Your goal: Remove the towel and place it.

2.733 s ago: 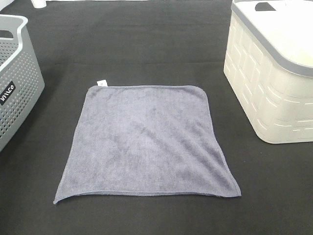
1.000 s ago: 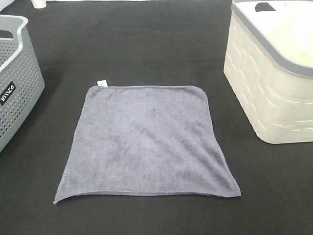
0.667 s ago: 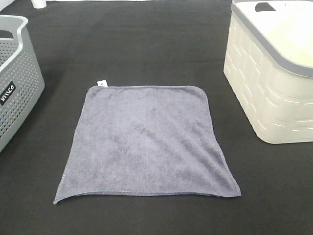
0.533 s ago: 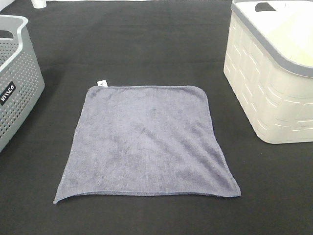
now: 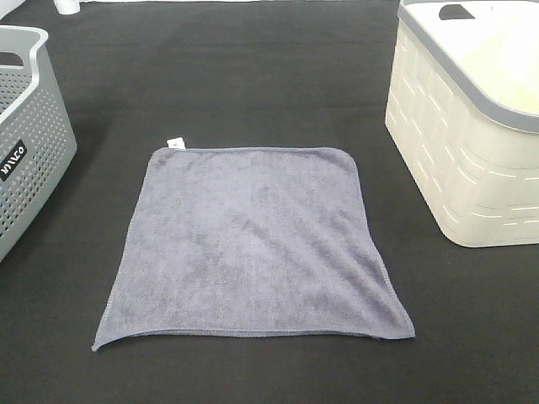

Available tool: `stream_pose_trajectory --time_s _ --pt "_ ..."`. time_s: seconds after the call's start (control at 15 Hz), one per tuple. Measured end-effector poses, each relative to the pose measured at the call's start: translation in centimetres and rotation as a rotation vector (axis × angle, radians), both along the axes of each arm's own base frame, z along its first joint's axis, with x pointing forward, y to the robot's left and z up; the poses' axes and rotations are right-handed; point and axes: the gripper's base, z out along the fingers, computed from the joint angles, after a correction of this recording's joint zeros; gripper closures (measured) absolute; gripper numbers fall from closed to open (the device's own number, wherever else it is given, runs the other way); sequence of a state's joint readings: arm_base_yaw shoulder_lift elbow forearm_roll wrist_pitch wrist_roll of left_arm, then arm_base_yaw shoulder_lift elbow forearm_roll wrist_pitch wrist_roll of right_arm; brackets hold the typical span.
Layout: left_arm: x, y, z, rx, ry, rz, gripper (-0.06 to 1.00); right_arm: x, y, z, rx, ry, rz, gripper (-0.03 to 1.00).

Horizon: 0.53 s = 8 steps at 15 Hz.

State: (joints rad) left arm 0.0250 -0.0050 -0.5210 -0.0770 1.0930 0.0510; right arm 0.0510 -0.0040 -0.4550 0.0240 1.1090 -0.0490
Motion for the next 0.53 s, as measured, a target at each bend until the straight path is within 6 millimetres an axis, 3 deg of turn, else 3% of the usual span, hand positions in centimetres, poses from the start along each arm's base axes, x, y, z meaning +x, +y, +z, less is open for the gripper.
stream_pose_trajectory --time_s 0.53 --pt "0.00 0.00 0.00 -0.001 0.000 -0.001 0.41 0.00 0.00 0.00 0.000 0.000 0.000 0.20"
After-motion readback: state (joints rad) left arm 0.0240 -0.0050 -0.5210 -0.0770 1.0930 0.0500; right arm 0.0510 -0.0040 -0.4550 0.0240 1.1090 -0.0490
